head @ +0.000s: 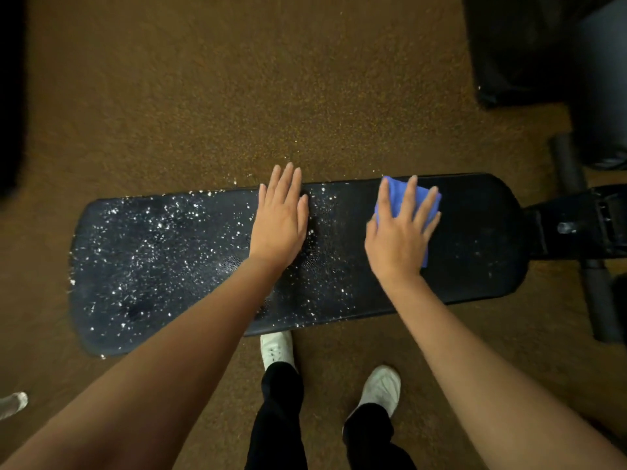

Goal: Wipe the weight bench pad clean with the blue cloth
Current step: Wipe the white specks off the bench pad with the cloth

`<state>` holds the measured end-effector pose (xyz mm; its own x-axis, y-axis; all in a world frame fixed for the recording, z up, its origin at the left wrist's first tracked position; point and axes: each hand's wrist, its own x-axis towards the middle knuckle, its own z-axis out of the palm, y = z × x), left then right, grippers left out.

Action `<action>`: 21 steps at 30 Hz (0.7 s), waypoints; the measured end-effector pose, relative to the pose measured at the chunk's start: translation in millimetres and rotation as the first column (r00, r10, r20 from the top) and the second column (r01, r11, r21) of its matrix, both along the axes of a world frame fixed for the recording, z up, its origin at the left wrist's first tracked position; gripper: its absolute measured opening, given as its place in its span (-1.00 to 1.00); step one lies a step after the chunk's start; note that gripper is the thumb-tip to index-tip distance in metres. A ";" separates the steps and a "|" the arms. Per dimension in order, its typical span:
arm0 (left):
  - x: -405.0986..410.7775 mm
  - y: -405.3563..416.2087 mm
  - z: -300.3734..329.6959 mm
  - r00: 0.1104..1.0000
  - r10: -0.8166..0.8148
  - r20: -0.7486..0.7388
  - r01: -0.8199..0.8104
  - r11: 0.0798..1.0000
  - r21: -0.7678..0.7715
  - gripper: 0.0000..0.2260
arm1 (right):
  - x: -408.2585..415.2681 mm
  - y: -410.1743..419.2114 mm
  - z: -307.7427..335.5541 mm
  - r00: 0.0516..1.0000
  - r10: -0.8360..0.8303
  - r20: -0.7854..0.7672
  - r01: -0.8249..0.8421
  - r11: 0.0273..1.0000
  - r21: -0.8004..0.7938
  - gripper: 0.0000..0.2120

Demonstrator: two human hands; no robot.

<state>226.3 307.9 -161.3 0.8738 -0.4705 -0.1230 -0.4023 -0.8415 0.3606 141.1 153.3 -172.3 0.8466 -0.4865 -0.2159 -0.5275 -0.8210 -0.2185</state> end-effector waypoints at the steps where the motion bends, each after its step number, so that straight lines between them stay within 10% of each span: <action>1: 2.2 -0.7 -0.6 1.000 -0.020 -0.010 0.020 1.000 -0.001 -0.50 | 4.6 -2.6 -1.4 1.000 -0.014 0.000 0.014 1.000 -0.010 -0.42; 10: 6.8 -0.9 -7.7 0.995 -0.055 -0.085 0.059 0.997 0.040 -0.56 | 12.6 -0.9 -7.6 0.899 0.429 0.088 -0.426 0.904 -0.048 -0.46; 16: 6.7 18.8 -8.7 0.992 -0.066 -0.109 0.073 0.996 0.060 -0.57 | 39.3 1.6 -6.2 0.993 0.065 0.103 -0.064 0.998 -0.007 -0.44; 21: 7.6 23.6 -6.6 0.989 -0.087 -0.119 0.092 0.995 0.037 -0.50 | 41.9 36.5 -4.9 0.925 0.357 0.133 -0.364 0.931 0.031 -0.46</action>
<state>233.8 331.5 -168.0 0.8068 -0.5385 -0.2433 -0.4340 -0.8194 0.3744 183.0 189.7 -177.2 0.9841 -0.1342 -0.1163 -0.1645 -0.9358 -0.3118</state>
